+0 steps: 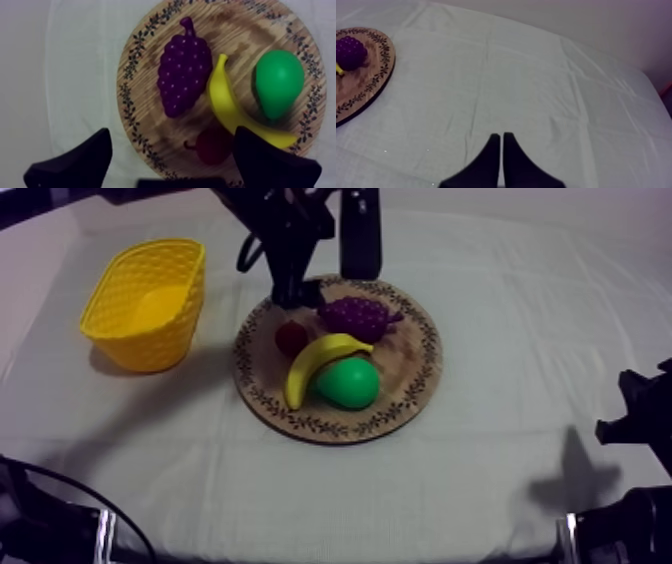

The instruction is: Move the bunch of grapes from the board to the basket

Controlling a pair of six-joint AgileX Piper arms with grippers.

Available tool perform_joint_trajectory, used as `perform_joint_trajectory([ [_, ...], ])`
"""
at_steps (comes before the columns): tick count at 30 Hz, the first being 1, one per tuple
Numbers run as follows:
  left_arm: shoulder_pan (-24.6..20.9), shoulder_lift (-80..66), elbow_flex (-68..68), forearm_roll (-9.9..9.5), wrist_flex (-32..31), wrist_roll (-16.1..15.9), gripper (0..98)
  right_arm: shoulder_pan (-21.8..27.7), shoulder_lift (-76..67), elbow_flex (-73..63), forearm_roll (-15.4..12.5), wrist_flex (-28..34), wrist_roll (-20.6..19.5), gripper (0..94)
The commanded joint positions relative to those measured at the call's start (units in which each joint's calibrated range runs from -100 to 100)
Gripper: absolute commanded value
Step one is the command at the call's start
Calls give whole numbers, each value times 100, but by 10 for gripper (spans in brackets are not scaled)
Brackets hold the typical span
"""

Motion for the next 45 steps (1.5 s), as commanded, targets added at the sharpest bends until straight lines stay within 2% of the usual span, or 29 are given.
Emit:
perform_joint_trajectory([
  [1, 7, 276, -134, 37, 2, -39, 909, 2, -2, 4, 0, 0, -1, 2],
  [8, 55, 952, -455, 133, -181, -127, 911, 2, -2, 4, 0, 0, -1, 2],
  [17, 106, 1588, -980, 163, -170, -128, 899, 2, -2, 4, 0, 0, -1, 2],
  [38, 60, 2382, -1781, 212, 71, -47, 872, 2, -2, 4, 0, 0, -1, 2],
  [45, 40, 2651, -2192, 232, 335, -34, 865, 2, -2, 4, 0, 0, -1, 2],
])
